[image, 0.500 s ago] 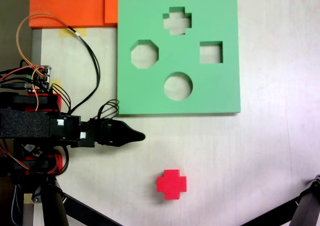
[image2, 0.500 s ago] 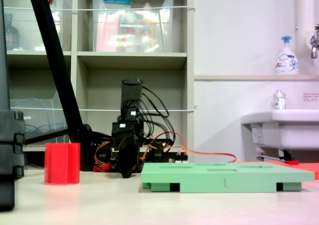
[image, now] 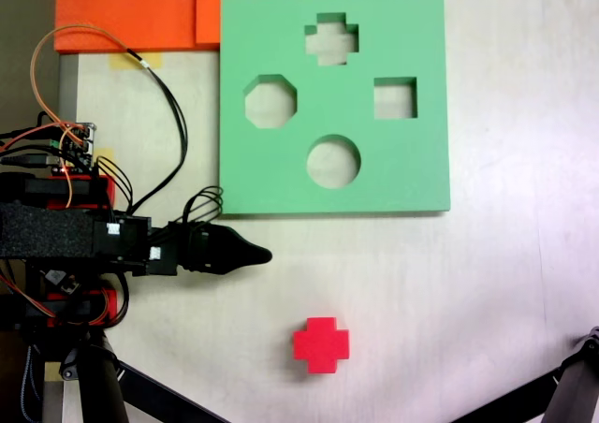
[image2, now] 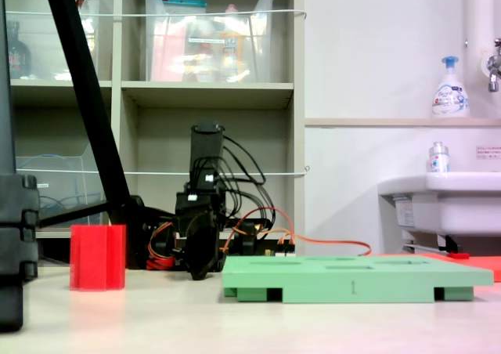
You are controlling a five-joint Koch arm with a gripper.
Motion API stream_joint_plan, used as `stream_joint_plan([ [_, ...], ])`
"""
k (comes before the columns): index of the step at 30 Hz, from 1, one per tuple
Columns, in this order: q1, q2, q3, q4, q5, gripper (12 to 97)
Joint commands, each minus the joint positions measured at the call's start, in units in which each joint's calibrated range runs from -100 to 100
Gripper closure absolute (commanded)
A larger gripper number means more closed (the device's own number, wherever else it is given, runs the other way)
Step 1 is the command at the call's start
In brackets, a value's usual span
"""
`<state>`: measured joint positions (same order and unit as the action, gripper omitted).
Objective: Put the cross columnar block into the corresponding hole
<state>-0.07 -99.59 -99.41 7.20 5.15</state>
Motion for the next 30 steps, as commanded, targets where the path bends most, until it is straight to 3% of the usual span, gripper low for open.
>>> stream_joint_plan([
  [1, 0.0, -0.4, -0.6, -5.9, -0.2, 59.6],
  [9, -0.6, -0.4, -0.6, -5.7, 1.6, 58.7],
  [12, -3.3, -0.4, -0.6, -4.4, 19.3, 59.6],
  [16, -8.4, -0.4, -0.6, -7.4, 23.4, 65.4],
  [22, -10.1, -0.4, 27.7, -50.9, 29.7, 69.3],
  [30, -11.5, 15.8, 57.1, -78.2, 29.9, 70.3],
])
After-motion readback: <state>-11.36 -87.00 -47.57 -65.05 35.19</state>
